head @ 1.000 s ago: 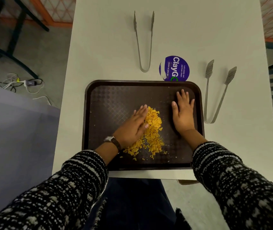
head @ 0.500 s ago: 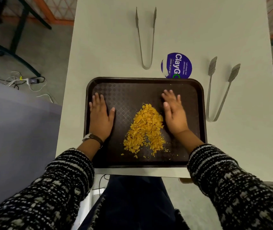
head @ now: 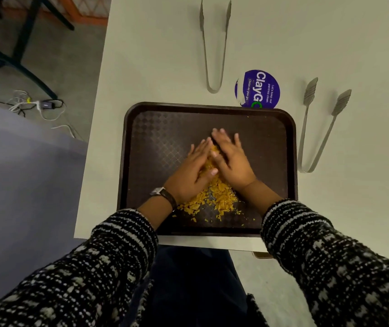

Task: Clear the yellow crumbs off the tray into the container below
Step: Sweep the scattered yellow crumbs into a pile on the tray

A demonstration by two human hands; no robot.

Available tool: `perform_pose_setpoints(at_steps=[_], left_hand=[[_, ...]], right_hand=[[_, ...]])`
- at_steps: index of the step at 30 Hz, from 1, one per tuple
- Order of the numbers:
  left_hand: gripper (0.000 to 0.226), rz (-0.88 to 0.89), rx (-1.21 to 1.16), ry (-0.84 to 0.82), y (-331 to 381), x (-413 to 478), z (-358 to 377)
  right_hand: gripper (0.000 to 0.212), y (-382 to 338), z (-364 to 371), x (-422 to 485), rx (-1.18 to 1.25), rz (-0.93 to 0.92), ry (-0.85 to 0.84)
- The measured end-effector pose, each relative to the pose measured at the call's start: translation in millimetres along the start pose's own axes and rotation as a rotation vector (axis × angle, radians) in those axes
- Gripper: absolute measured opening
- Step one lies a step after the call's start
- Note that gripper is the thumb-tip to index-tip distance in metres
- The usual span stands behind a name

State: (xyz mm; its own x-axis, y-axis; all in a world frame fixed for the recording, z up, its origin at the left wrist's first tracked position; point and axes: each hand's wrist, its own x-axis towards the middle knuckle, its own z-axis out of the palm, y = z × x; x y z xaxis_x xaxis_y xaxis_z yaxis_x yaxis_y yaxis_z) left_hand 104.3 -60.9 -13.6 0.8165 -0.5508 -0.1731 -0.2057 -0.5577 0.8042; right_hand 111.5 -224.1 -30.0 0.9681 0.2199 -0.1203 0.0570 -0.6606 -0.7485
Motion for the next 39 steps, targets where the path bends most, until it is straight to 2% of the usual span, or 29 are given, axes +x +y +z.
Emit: perform_pose_setpoints(at_steps=[2, 5, 7, 9, 12, 16, 18, 22, 24, 28, 32, 35, 39], left_hand=[[0.072, -0.009, 0.011, 0.126, -5.7, -3.9, -11.2], [0.067, -0.125, 0.083, 0.355, -28.6, -10.1, -35.8], [0.068, -0.243, 0.106, 0.411, -44.2, -12.4, -49.6], [0.072, -0.317, 0.130, 0.369, -53.6, -12.3, -55.7], [0.074, -0.342, 0.299, 0.293, -60.0, -5.6, -53.9], [0.073, -0.292, 0.325, 0.259, -49.0, 13.3, -38.4], [0.074, -0.172, 0.293, 0.165, -35.1, 17.8, -21.1], [0.068, -0.019, 0.059, 0.032, -4.0, 8.4, 2.1], [0.066, -0.024, 0.011, 0.126, -0.7, -6.6, 1.6], [0.070, -0.250, 0.080, 0.384, -17.1, -49.9, -3.6], [0.074, -0.452, 0.180, 0.439, -33.8, -76.3, -3.1], [0.072, -0.544, 0.226, 0.455, -35.9, -77.0, -1.8], [0.074, -0.574, 0.293, 0.450, -30.0, -68.2, 6.5]], right_hand=[[0.057, -6.7, 2.5, -2.9, 0.135, -0.024, -0.025], [0.054, -7.7, -7.9, -0.6, 0.250, 0.042, 0.132], [0.056, -3.8, -16.3, 5.6, 0.250, 0.107, 0.208], [0.060, -1.0, -18.1, 11.2, 0.177, 0.140, 0.161], [0.064, -3.3, -6.7, 8.9, 0.063, 0.063, 0.003], [0.061, -16.6, 2.8, -3.5, 0.173, 0.033, -0.104], [0.058, -20.8, 1.2, -13.9, 0.203, 0.071, -0.003], [0.054, -13.5, -10.9, -48.8, 0.159, 0.255, 0.354], [0.054, -4.8, -14.9, -72.8, 0.071, 0.347, 0.426], [0.064, 9.1, -7.4, -113.9, -0.056, 0.479, 0.400], [0.077, 5.9, 6.7, -121.1, -0.171, 0.582, 0.311], [0.076, -7.2, 17.8, -108.2, -0.199, 0.524, 0.250], [0.081, -27.9, 39.8, -92.5, -0.186, 0.435, 0.222]])
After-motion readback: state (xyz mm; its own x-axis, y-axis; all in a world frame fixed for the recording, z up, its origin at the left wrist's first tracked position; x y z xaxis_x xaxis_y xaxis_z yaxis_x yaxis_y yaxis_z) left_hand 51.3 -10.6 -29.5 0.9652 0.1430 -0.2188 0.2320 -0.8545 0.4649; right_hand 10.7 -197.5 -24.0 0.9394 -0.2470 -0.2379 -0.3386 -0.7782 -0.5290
